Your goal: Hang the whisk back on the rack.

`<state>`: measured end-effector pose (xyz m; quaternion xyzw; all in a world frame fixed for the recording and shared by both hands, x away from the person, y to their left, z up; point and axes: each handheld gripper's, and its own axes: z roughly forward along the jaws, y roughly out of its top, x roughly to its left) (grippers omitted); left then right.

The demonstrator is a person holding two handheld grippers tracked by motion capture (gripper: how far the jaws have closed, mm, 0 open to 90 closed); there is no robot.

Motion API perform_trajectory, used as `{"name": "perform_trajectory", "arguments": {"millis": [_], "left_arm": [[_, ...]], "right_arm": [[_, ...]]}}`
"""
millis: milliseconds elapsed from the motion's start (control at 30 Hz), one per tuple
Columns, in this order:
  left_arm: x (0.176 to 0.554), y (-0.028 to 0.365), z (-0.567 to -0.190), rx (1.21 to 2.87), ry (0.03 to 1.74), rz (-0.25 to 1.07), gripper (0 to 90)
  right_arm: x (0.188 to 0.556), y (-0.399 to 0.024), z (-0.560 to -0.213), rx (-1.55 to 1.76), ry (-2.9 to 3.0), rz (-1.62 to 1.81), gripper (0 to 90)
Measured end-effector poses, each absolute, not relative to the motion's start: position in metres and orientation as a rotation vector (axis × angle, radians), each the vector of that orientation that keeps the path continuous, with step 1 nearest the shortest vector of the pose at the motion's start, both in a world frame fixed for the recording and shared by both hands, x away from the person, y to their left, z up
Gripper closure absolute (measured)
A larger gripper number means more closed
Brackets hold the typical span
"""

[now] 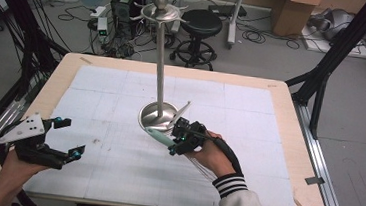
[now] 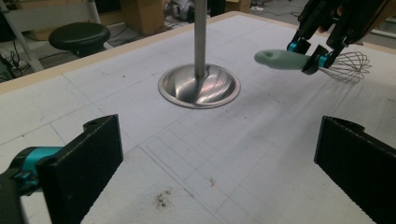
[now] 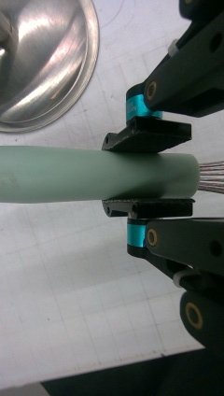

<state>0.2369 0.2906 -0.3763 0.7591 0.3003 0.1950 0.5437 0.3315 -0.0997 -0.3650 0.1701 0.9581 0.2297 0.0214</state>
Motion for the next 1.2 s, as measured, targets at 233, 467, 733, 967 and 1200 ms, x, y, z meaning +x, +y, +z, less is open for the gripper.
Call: {"name": "perform_trajectory", "arguments": {"millis": [233, 467, 733, 967, 1200], "left_arm": [[0.238, 0.288, -0.376, 1.811, 0.707, 0.463, 1.7], [0.239, 0.285, -0.376, 1.810, 0.704, 0.459, 1.7], [0.240, 0.284, -0.377, 1.815, 0.702, 0.456, 1.7], [0.240, 0.285, -0.376, 1.811, 0.706, 0.460, 1.7], [0.240, 0.285, -0.376, 1.813, 0.703, 0.458, 1.7]], "right_arm": [[0.330, -0.122, -0.352, 0.519, 2.952, 0.794, 69.3], [0.328, -0.139, -0.343, 0.525, 2.917, 0.841, 69.4], [0.328, -0.155, -0.330, 0.521, 2.870, 0.900, 69.4], [0.330, -0.169, -0.310, 0.534, 2.812, 0.977, 69.4], [0.329, -0.184, -0.291, 0.552, 2.773, 1.056, 69.4]]}}
